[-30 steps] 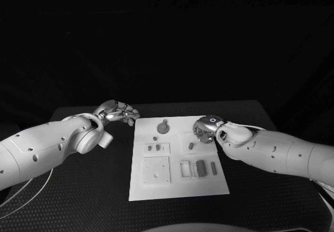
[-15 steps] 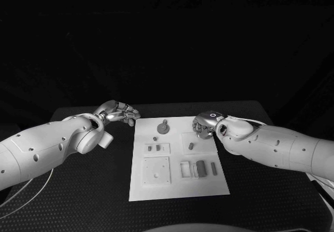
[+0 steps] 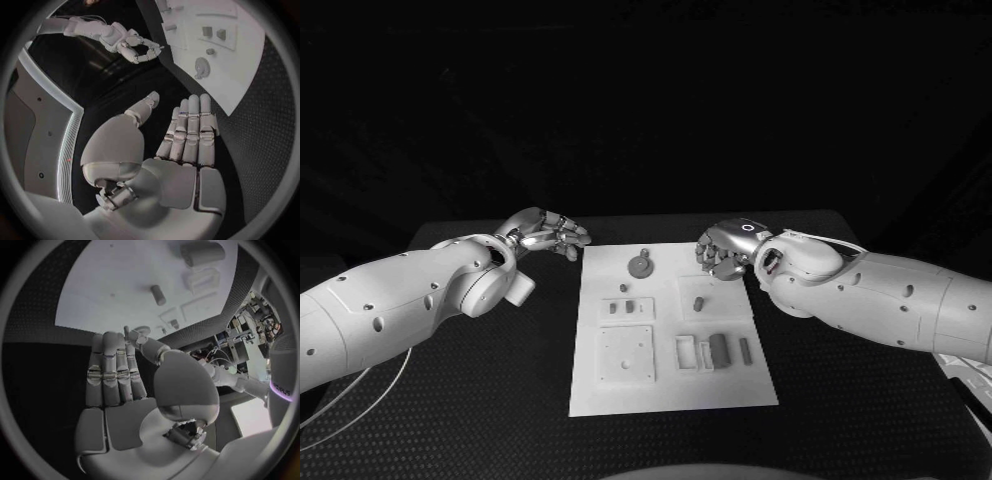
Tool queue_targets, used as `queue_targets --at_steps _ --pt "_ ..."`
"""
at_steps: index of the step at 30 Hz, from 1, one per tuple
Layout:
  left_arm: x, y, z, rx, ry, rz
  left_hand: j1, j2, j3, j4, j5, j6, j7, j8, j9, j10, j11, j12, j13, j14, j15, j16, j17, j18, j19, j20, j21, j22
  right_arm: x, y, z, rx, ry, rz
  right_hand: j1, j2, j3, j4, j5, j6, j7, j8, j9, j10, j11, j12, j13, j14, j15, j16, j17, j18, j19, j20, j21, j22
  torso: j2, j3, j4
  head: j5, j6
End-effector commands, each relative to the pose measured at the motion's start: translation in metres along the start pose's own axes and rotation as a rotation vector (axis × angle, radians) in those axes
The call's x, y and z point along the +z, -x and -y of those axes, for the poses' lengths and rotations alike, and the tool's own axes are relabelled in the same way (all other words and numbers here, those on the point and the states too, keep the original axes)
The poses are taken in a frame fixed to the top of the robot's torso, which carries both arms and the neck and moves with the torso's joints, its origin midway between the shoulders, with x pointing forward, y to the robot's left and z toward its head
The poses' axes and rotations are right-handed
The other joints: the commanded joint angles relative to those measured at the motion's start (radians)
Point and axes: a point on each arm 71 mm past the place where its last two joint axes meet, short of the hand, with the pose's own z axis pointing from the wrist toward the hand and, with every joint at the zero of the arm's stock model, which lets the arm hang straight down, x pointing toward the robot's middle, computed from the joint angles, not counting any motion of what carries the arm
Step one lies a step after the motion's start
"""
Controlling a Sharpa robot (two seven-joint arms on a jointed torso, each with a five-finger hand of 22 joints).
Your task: Assemble the parts on the task board
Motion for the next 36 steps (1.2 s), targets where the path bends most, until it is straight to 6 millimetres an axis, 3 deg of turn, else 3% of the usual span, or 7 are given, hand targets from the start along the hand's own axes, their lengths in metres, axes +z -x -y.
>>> queue_targets --at_steps 1,5,7,13,22,29,36 --pt "0.001 0.000 0.002 -0.013 -0.015 0.007 -0.008 -0.001 -0.008 0.003 0.001 -0.007 0.002 0.001 -0.002 -0.008 -0.001 -0.002 -0.002 0.003 0.004 -0.006 0.002 0.018 0.004 0.004 -0.007 -0.001 0.000 0.006 -0.023 0.053 0.091 0.085 0.000 0.005 0.006 -0.002 0.003 0.007 -0.001 0.007 0.006 0.009 -0.003 -0.002 0.002 0.004 -0.008 0.007 0.000 0.013 0.011 -0.001 0.005 0.023 -0.001 -0.0006 -0.0035 0.007 0.004" --pt "0.002 0.001 0.002 -0.012 -0.018 0.018 -0.009 -0.002 -0.008 0.003 0.001 -0.007 0.002 0.001 -0.002 -0.009 -0.001 -0.002 -0.002 0.003 0.004 -0.007 0.004 0.018 0.005 0.004 -0.007 -0.001 0.000 0.007 -0.045 0.074 0.151 0.095 0.001 0.005 0.007 -0.002 0.003 0.007 -0.001 0.007 0.007 0.010 -0.003 -0.003 0.003 0.005 -0.009 0.007 0.000 0.013 0.012 -0.001 0.005 0.023 0.000 0.0020 -0.0028 0.022 0.004" --pt "0.003 0.002 0.002 -0.013 -0.025 0.028 -0.009 -0.002 -0.009 0.003 0.001 -0.006 0.002 0.002 -0.002 -0.009 -0.001 -0.002 -0.002 0.003 0.004 -0.007 0.004 0.018 0.005 0.004 -0.007 -0.001 0.000 0.005 -0.055 0.078 0.176 0.092 0.001 0.005 0.007 -0.002 0.003 0.007 -0.001 0.007 0.007 0.009 -0.003 -0.003 0.003 0.005 -0.009 0.007 0.000 0.013 0.012 -0.001 0.005 0.023 0.000 0.0018 -0.0018 0.028 0.004" --pt "0.003 0.005 0.003 -0.026 -0.040 0.066 -0.008 -0.003 -0.008 0.004 0.001 0.000 0.000 0.006 -0.001 -0.006 -0.002 0.000 -0.003 0.004 0.004 -0.011 0.010 0.018 0.005 0.004 -0.009 -0.001 0.000 -0.005 -0.082 0.085 0.238 0.066 0.001 0.004 0.008 -0.001 0.003 0.007 -0.001 0.007 0.007 0.009 -0.003 -0.003 0.003 0.005 -0.009 0.008 0.000 0.013 0.012 -0.001 0.005 0.023 -0.001 -0.0007 -0.0008 0.066 0.000" --pt "0.005 0.003 0.004 -0.037 -0.038 0.072 -0.007 -0.001 -0.008 0.004 0.001 0.004 -0.001 0.009 0.000 -0.004 -0.003 0.001 -0.003 0.005 0.004 -0.015 0.014 0.018 0.006 0.004 -0.011 -0.001 0.001 -0.040 -0.111 0.081 0.295 -0.003 0.000 0.005 0.008 -0.001 0.003 0.006 -0.001 0.006 0.008 0.009 -0.003 -0.004 0.004 0.005 -0.009 0.008 -0.001 0.013 0.012 -0.001 0.005 0.023 0.001 -0.0001 0.0017 0.109 -0.014" --pt "0.007 -0.001 0.007 -0.040 -0.042 0.060 -0.007 -0.001 -0.008 0.005 0.001 0.005 -0.001 0.010 0.000 -0.004 -0.003 0.001 -0.003 0.005 0.004 -0.016 0.016 0.018 0.006 0.004 -0.011 -0.001 0.002 -0.061 -0.122 0.075 0.304 -0.050 0.000 0.005 0.009 -0.001 0.003 0.006 -0.001 0.006 0.009 0.009 -0.003 -0.004 0.004 0.005 -0.009 0.008 -0.001 0.013 0.012 -0.001 0.005 0.023 0.001 0.0005 0.0039 0.124 -0.024" --pt "0.008 -0.003 0.007 -0.041 -0.044 0.052 -0.007 -0.001 -0.008 0.005 0.001 0.005 -0.001 0.010 -0.001 -0.004 -0.003 0.001 -0.004 0.005 0.004 -0.017 0.017 0.018 0.006 0.004 -0.012 -0.001 0.001 -0.072 -0.127 0.068 0.310 -0.081 -0.001 0.006 0.009 -0.001 0.003 0.005 -0.001 0.005 0.009 0.009 -0.003 -0.005 0.005 0.004 -0.009 0.008 -0.001 0.013 0.012 -0.001 0.005 0.023 0.001 -0.0002 0.0010 0.131 -0.032"
